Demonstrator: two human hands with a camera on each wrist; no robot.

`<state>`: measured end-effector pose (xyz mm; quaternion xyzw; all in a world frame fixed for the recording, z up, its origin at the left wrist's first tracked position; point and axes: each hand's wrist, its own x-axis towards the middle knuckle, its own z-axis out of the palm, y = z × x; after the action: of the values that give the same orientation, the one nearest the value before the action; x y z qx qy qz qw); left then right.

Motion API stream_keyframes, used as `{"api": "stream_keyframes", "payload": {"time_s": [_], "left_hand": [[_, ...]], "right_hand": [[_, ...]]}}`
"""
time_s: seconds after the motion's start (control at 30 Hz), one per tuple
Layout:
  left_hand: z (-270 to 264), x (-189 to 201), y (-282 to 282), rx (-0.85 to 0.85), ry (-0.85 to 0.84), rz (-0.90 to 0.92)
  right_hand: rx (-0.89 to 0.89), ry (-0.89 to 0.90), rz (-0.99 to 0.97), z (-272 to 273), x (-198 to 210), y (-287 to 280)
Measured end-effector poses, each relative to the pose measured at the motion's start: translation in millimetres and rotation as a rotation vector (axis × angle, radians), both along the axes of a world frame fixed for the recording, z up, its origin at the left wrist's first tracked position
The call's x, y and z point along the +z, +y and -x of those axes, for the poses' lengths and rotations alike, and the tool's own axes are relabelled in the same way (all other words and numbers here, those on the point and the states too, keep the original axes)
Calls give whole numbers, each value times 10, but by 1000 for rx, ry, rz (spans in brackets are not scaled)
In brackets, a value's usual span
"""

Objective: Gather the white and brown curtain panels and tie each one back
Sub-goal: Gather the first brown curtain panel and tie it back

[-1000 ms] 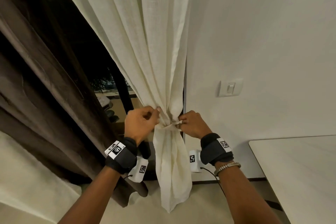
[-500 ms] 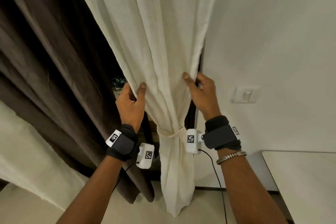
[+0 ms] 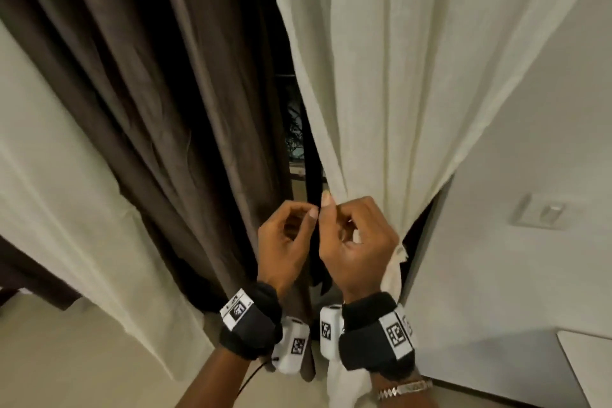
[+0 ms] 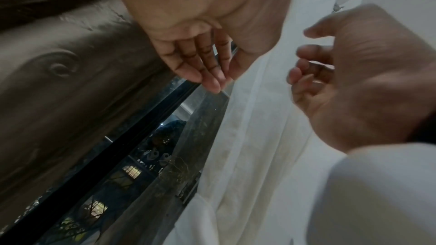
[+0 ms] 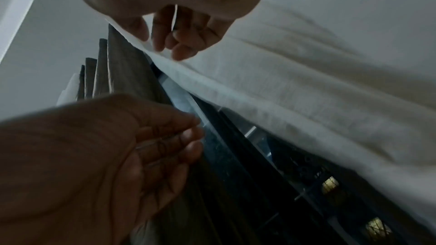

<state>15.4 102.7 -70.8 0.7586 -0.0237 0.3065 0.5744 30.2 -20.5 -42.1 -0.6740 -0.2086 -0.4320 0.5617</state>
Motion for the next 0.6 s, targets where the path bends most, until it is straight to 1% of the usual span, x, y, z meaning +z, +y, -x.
{"api": "stream_keyframes", "payload": {"time_s": [0.1, 0.17, 0.23, 0.27, 0.33, 0.37, 0.47, 0.5, 0.53, 0.6], "left_hand": [[200, -61, 371, 91, 7, 67], [276, -74, 681, 152, -34, 79], [271, -81, 987, 243, -79, 108], [251, -80, 1149, 287, -94, 119], [199, -53, 1361, 353, -114, 94], [172, -29, 1448, 382, -125, 71], [65, 21, 1678, 480, -157, 42], [20, 25, 1753, 504, -164, 44], [-27, 34, 1815, 511, -166, 45], [-128, 68, 1906, 496, -145, 33]], "right_hand": [[139, 145, 37, 64, -30, 481], [206, 190, 25, 107, 32, 812], [198, 230, 43, 90, 91, 1106], [178, 283, 32, 25, 118, 1239], [210, 476, 1, -178, 192, 1332], [243, 565, 22, -310, 192, 1342], [278, 709, 196, -601, 111, 1331], [300, 739, 174, -662, 83, 1341], [316, 774, 76, -670, 98, 1342], [345, 835, -204, -667, 90, 1287]]}}
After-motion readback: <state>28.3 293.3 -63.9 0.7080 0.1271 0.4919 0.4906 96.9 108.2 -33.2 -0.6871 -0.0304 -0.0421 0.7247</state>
